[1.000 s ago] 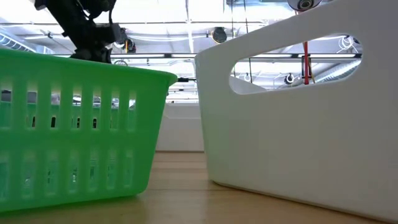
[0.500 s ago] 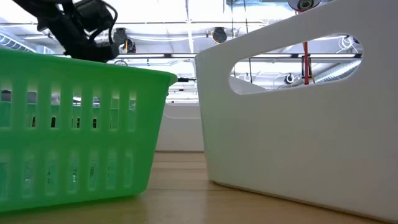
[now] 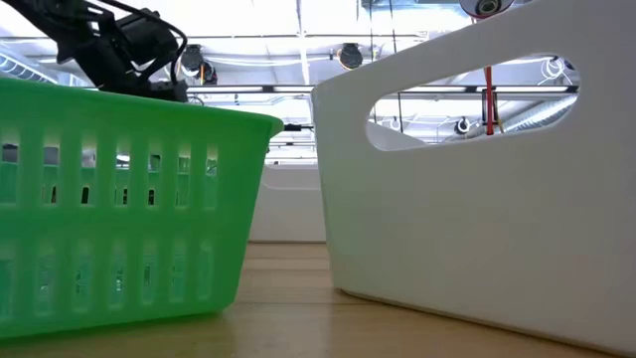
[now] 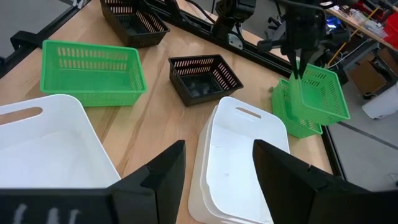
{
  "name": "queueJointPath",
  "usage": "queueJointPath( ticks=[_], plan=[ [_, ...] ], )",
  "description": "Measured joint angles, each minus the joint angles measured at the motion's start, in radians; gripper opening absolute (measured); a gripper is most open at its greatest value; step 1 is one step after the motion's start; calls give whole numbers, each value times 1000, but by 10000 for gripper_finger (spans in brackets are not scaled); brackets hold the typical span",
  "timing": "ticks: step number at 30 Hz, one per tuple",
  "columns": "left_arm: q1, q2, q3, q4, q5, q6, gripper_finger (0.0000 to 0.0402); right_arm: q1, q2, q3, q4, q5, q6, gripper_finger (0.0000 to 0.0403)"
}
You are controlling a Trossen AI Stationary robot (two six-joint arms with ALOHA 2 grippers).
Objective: Stack baskets by color
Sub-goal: Stack the middle right green bin on top of the top green bin
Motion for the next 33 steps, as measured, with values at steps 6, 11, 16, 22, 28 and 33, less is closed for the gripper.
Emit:
queueJointPath(
  ticks=[6,11,16,22,28,33],
  plan=[
    [0,0,-4,0,0,-28,30,0,0,0,0,0,0,180],
    [0,0,-4,-1,0,-38,31,0,0,0,0,0,0,180],
    [0,23,-4,-1,0,-55,31,0,0,0,0,0,0,180],
    [1,107,-4,27,0,-53,31,0,0,0,1,0,1,180],
    [1,169,-4,37,-12,-53,31,0,0,0,1,0,3,180],
    [3,176,-4,39,-30,-55,32,0,0,0,1,0,3,180]
  ],
)
